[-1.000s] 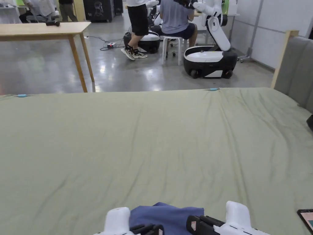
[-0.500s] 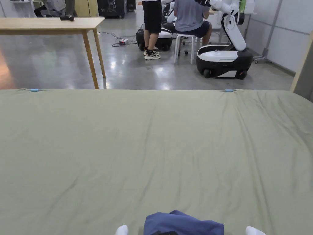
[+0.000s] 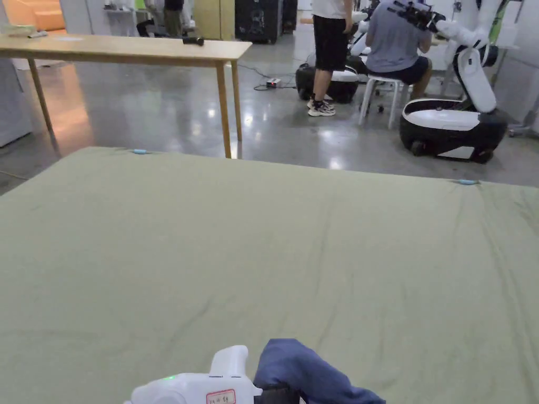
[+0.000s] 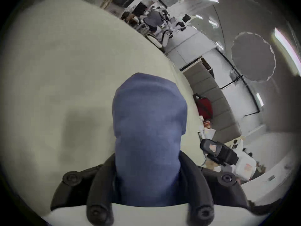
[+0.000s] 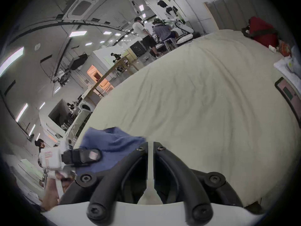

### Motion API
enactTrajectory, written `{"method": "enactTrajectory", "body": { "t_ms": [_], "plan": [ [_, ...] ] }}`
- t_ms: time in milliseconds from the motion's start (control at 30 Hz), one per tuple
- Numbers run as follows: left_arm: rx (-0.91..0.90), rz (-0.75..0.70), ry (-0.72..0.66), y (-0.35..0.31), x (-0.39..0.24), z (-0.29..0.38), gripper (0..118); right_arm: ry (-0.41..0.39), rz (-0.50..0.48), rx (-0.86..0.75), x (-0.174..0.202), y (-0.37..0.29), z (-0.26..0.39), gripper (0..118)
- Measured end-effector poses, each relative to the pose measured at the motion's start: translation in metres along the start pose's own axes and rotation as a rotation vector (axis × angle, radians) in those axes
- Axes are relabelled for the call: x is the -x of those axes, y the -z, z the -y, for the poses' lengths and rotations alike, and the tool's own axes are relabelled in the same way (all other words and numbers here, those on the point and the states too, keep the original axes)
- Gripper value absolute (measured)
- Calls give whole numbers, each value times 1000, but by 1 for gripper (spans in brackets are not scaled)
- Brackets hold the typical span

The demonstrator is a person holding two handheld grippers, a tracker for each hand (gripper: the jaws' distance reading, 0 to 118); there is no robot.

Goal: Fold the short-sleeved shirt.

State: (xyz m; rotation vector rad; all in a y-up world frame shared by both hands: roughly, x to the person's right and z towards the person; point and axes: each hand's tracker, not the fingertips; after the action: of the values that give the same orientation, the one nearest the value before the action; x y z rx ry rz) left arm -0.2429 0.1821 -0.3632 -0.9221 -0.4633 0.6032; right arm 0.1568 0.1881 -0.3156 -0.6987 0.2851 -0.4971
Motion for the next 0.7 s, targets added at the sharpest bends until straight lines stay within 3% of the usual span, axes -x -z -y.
{"method": "enactTrajectory", "body": {
  "t_ms": [100,400,533,633,667,700],
  "plan": [
    [-41,-94,31,-55,48,-23,32,-33,-1,6,27,6,7,8],
    [-165,-333,-126,-206,257,-82,32,-107,-41,37,93,29,34,8],
    [-184,-385,-222,-237,316,-84,32,-121,-43,38,107,32,36,8],
    [-215,-290,-248,-242,328,-75,32,-133,-39,31,106,32,34,8],
    [-229,-297,-246,-242,326,-70,45,-136,-38,30,107,32,33,8],
    [-240,-329,-246,-243,323,-68,77,-138,-36,30,107,32,32,8]
  ]
}}
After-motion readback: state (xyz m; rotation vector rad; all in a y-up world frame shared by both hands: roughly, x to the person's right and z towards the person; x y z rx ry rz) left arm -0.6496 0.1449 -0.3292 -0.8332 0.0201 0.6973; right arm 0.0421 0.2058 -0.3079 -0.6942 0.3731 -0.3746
